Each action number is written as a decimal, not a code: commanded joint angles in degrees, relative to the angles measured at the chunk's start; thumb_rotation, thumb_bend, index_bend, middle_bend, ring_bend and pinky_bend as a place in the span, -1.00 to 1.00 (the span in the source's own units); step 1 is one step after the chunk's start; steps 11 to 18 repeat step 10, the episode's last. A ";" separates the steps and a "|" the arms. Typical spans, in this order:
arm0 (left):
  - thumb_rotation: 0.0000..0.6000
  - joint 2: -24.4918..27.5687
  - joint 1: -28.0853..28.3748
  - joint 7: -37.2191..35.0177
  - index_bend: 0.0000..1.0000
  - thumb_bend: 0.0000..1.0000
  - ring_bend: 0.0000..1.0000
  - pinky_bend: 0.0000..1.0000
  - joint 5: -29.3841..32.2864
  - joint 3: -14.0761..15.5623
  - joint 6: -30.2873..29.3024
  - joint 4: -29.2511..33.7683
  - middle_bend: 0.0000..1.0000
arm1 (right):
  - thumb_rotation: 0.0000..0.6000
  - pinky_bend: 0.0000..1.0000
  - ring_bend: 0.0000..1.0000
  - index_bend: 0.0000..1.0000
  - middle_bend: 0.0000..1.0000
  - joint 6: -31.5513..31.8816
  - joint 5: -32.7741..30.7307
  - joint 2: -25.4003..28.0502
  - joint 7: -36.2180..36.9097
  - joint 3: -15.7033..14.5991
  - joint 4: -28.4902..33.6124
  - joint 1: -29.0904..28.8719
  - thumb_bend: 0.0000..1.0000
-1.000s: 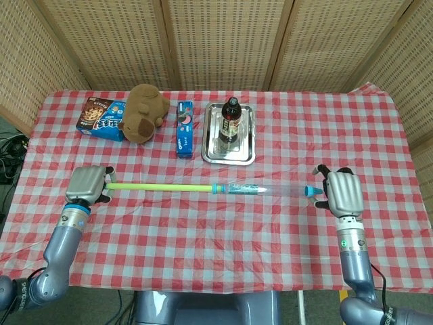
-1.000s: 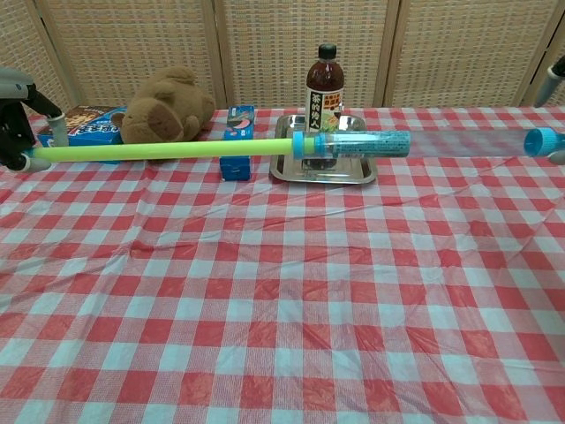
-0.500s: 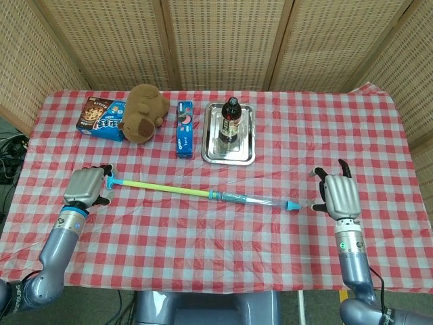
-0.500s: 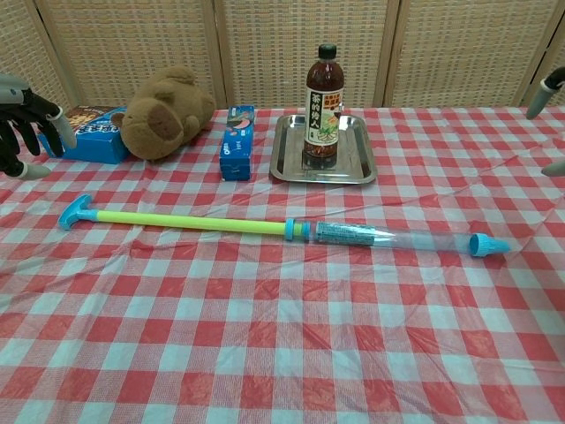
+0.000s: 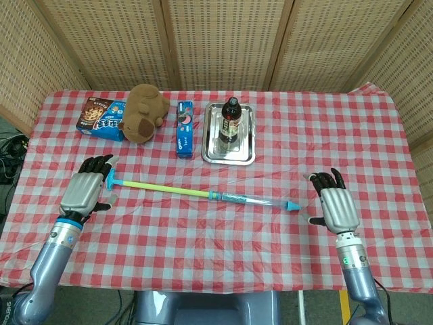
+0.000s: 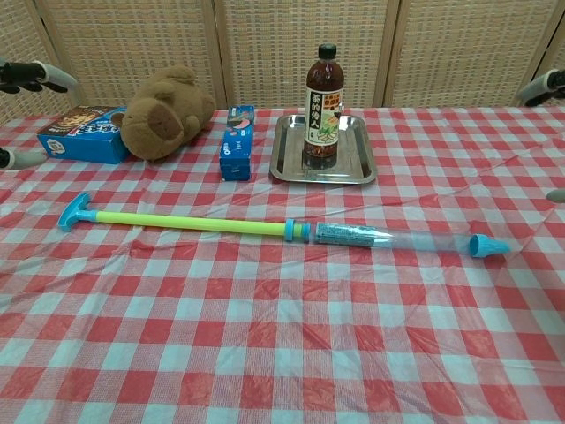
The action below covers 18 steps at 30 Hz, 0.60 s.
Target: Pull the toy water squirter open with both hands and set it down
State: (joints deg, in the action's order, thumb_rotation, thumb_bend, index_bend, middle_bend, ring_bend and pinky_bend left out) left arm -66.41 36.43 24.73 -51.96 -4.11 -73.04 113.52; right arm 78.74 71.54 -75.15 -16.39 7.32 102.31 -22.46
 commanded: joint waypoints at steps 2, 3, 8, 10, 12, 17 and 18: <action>1.00 -3.01 -8.03 -4.27 -1.00 -0.31 -1.00 -1.00 -13.69 5.14 -9.60 -4.21 -1.00 | 1.00 -1.00 -1.00 -1.00 -1.00 6.63 11.30 -1.13 3.80 -4.92 -6.85 4.27 -1.00; 1.00 -3.42 -8.86 -4.43 -1.00 -0.33 -1.00 -1.00 -14.80 5.60 -10.65 -4.91 -1.00 | 1.00 -1.00 -1.00 -1.00 -1.00 7.76 12.49 -1.58 3.84 -5.25 -8.09 4.76 -1.00; 1.00 -7.08 -17.16 -6.09 -1.00 -0.38 -1.00 -1.00 -22.95 9.80 -20.96 -12.66 -1.00 | 1.00 -1.00 -1.00 -1.00 -1.00 15.67 18.49 -4.00 5.49 -7.82 -16.06 9.42 -1.00; 1.00 -8.35 -19.38 -7.35 -1.00 -0.38 -1.00 -1.00 -25.03 10.60 -23.34 -15.39 -1.00 | 1.00 -1.00 -1.00 -1.00 -1.00 17.35 19.66 -4.61 6.86 -8.17 -17.97 10.49 -1.00; 1.00 -8.35 -19.38 -7.35 -1.00 -0.38 -1.00 -1.00 -25.03 10.60 -23.34 -15.39 -1.00 | 1.00 -1.00 -1.00 -1.00 -1.00 17.35 19.66 -4.61 6.86 -8.17 -17.97 10.49 -1.00; 1.00 -8.35 -19.38 -7.35 -1.00 -0.38 -1.00 -1.00 -25.03 10.60 -23.34 -15.39 -1.00 | 1.00 -1.00 -1.00 -1.00 -1.00 17.35 19.66 -4.61 6.86 -8.17 -17.97 10.49 -1.00; 1.00 -8.35 -19.38 -7.35 -1.00 -0.38 -1.00 -1.00 -25.03 10.60 -23.34 -15.39 -1.00 | 1.00 -1.00 -1.00 -1.00 -1.00 17.35 19.66 -4.61 6.86 -8.17 -17.97 10.49 -1.00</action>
